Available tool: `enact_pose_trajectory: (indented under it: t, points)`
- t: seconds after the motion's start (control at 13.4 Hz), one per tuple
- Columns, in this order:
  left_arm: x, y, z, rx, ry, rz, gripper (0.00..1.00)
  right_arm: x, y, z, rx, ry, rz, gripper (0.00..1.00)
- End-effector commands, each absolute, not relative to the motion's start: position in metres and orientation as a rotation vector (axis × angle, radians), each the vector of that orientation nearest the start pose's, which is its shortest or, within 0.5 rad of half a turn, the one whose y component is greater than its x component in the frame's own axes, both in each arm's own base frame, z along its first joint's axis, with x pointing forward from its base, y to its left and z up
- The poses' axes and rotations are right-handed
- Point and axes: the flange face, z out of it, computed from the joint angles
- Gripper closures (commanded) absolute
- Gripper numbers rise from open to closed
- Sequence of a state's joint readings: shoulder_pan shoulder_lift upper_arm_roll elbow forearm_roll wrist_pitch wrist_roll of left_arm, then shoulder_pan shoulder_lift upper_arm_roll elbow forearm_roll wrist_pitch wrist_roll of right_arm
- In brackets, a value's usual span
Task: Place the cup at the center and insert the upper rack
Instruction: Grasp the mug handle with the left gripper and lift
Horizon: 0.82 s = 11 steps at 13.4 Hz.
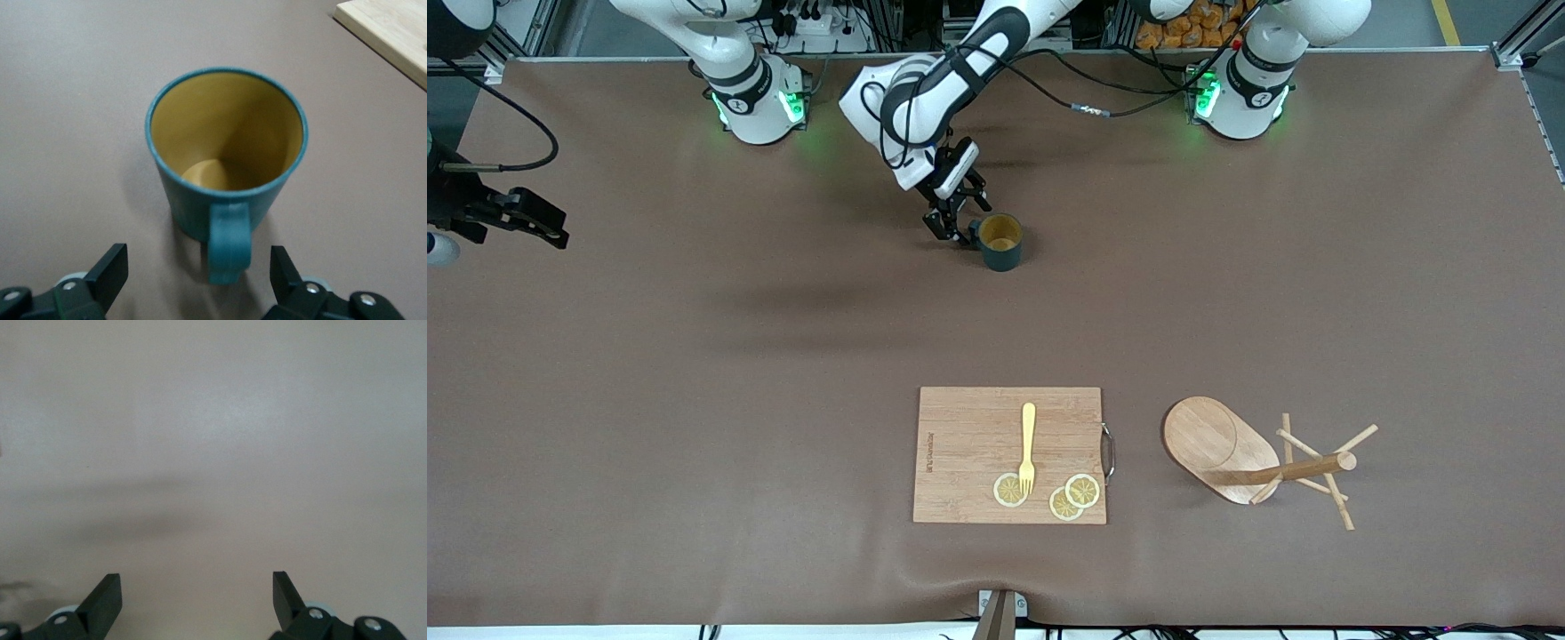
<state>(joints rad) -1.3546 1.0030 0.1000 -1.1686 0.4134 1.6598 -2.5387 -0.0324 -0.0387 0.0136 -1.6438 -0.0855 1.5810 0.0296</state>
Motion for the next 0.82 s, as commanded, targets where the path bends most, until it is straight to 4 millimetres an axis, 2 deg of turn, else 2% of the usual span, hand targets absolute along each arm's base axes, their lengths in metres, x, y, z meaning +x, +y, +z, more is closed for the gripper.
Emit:
enact_pose_trajectory:
  t: [0.0, 0.3, 0.37, 0.52, 0.75]
  points:
    - [0.2452, -0.6638, 0.1615, -2.25, -1.471, -0.849, 0.09, 0.5449, -0.0202, 0.6146, -3.23, 0.096, 0.026, 0.0]
    - [0.2456, -0.6626, 0.1581, -2.243, -1.474, -0.839, 0.15, 0.5449, -0.02, 0.6146, -3.228, 0.096, 0.026, 0.0]
    - [0.2449, -0.6631, 0.1598, -2.243, -1.48, -0.827, 0.2, 0.5449, -0.02, 0.6146, -3.228, 0.096, 0.026, 0.0]
    - [0.2446, -0.6626, 0.1577, -2.24, -1.478, -0.825, 0.22, 0.5453, -0.0208, 0.6138, -3.228, 0.099, 0.028, 0.0]
    - [0.2453, -0.6625, 0.1575, -2.24, -1.481, -0.82, 0.32, 0.5452, -0.0215, 0.613, -3.226, 0.101, 0.031, 0.0]
